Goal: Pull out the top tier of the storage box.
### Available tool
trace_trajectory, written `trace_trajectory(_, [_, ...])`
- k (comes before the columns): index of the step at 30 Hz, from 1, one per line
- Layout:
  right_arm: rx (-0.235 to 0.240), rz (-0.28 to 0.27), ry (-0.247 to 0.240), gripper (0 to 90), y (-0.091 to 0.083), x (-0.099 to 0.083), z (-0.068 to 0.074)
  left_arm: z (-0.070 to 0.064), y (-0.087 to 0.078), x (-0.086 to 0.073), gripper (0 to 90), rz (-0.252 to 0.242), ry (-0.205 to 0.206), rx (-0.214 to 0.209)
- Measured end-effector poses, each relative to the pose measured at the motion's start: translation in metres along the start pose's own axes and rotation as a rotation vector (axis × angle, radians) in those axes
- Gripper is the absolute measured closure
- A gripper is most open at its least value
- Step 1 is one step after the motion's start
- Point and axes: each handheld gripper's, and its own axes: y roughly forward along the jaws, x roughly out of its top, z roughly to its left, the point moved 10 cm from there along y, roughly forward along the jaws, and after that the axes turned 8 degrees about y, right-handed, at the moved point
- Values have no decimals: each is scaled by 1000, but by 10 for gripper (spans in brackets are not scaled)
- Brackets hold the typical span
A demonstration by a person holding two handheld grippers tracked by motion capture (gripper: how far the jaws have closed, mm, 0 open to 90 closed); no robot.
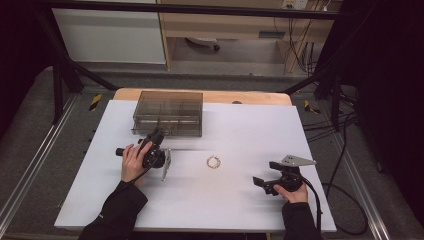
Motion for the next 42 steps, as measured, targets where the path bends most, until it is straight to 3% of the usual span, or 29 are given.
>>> trace_trajectory(42, [0,-1,0,13,0,0,0,-6,-17,1,600,-20,10,-4])
